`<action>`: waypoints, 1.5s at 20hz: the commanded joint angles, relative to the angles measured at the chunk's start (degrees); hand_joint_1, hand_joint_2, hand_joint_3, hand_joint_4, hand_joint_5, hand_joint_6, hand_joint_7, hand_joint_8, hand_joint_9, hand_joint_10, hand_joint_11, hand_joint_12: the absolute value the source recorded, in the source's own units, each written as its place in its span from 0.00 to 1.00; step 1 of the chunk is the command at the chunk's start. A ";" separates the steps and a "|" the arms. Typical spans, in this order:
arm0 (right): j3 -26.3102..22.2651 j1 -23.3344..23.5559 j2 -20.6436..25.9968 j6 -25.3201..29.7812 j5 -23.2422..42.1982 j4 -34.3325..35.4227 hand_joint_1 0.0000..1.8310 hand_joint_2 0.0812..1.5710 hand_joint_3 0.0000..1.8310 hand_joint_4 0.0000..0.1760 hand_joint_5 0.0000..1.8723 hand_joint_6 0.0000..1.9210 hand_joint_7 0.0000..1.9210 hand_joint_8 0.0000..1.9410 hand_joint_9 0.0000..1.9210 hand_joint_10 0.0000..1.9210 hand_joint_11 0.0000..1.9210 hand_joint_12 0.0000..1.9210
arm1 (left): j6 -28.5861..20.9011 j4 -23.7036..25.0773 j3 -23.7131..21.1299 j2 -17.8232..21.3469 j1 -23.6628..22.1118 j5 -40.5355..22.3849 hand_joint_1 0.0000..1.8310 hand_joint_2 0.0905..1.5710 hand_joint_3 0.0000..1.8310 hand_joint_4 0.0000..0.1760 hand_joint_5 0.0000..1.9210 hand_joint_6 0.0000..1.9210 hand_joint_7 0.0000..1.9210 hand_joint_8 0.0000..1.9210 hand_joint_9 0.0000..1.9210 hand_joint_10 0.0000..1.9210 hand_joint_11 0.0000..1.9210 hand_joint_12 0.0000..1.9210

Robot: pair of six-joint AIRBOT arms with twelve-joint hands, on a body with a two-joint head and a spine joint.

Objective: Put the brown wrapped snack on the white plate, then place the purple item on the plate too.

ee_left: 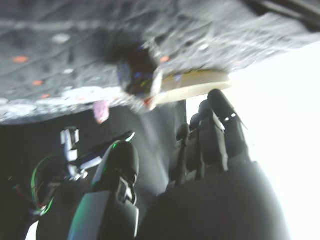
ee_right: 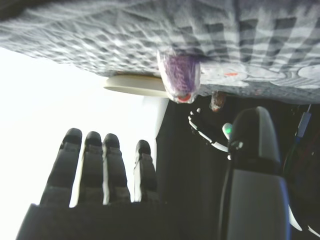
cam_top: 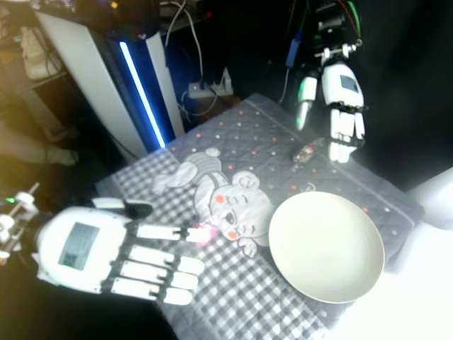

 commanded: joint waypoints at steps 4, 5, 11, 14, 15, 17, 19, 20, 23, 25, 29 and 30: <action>0.35 0.55 -0.10 0.02 5.61 2.00 0.42 0.67 0.00 0.25 0.13 0.00 0.13 0.00 0.14 0.00 0.05 0.31 | -0.38 5.42 1.32 -2.27 -4.02 1.42 0.42 0.51 0.00 1.00 0.18 0.00 0.17 0.00 0.22 0.01 0.11 0.31; 0.35 0.55 -0.16 0.02 5.58 1.95 0.43 0.67 0.00 0.27 0.13 0.00 0.13 0.00 0.15 0.00 0.05 0.31 | -0.38 7.72 2.02 -3.20 -5.09 3.81 0.43 0.51 0.00 1.00 0.19 0.00 0.20 0.00 0.24 0.00 0.11 0.30; 0.34 0.55 -0.30 0.02 5.55 1.73 0.35 0.69 0.00 0.42 0.12 0.00 0.13 0.00 0.14 0.00 0.02 0.37 | -0.41 11.07 4.25 -5.34 -6.93 8.65 0.57 0.63 0.00 0.69 0.55 0.31 0.51 0.35 0.50 0.37 0.31 0.60; 0.35 0.55 -0.40 0.02 5.54 1.73 0.38 0.69 0.00 0.26 0.13 0.00 0.14 0.00 0.15 0.00 0.04 0.35 | -0.43 9.56 4.30 -5.25 -7.21 7.32 0.62 0.66 0.00 0.00 0.56 0.43 0.43 0.90 0.46 0.97 0.36 0.97; 0.36 0.55 -0.44 0.02 5.54 1.71 0.41 0.69 0.00 0.17 0.14 0.00 0.14 0.00 0.15 0.00 0.04 0.35 | -0.44 8.02 4.36 -5.21 -7.23 5.65 0.61 0.67 0.00 0.00 0.53 0.49 0.40 0.98 0.47 0.99 0.38 0.99; 0.37 0.55 -0.45 0.02 5.43 1.57 0.42 0.70 0.00 0.16 0.14 0.00 0.15 0.00 0.16 0.00 0.03 0.38 | -0.46 5.54 4.40 -5.13 -8.07 1.85 0.60 0.69 0.00 0.00 0.51 0.52 0.41 0.81 0.47 0.91 0.35 0.93; 0.56 0.55 -0.50 0.02 5.26 1.44 0.42 0.70 0.00 0.15 0.15 0.00 0.16 0.00 0.17 0.00 0.04 0.40 | -0.33 5.05 5.45 -6.17 -12.54 -0.82 0.58 0.69 0.00 0.22 0.51 0.52 0.41 0.85 0.47 0.98 0.41 0.99; 0.63 0.55 -0.57 0.02 5.26 1.44 0.42 0.70 0.00 0.14 0.15 0.00 0.16 0.00 0.18 0.01 0.05 0.40 | -0.31 5.14 6.47 -7.41 -14.60 -1.26 0.60 0.69 0.00 0.00 0.52 0.51 0.40 0.92 0.47 1.00 0.43 1.00; 1.47 0.56 -1.67 0.03 5.27 1.09 0.38 0.70 0.00 0.08 0.15 0.00 0.16 0.00 0.17 0.00 0.06 0.35 | -0.32 5.14 12.97 -14.11 -20.04 -0.38 0.62 0.64 0.00 0.00 0.59 0.37 0.43 0.66 0.43 0.89 0.34 1.00; 2.40 0.58 -3.07 0.04 5.27 0.69 0.34 0.70 0.00 0.25 0.14 0.00 0.15 0.00 0.16 0.00 0.07 0.31 | -0.31 6.57 17.98 -18.66 -21.89 4.43 0.58 0.65 0.00 0.85 0.56 0.42 0.39 0.71 0.37 0.89 0.27 0.99; 3.60 1.81 -4.63 0.84 5.29 -0.78 0.39 0.70 0.00 0.25 0.15 0.00 0.17 0.00 0.17 0.00 0.06 0.34 | -0.29 8.25 26.62 -26.10 -22.32 12.76 0.40 0.50 0.00 0.31 0.34 0.01 0.37 0.17 0.36 0.33 0.24 0.60; 3.67 2.40 -4.88 0.87 5.29 -1.28 0.40 0.69 0.00 0.20 0.16 0.00 0.17 0.00 0.18 0.00 0.07 0.34 | -0.29 8.26 26.84 -26.21 -22.01 13.14 0.40 0.48 0.00 0.35 0.32 0.00 0.40 0.05 0.40 0.15 0.25 0.51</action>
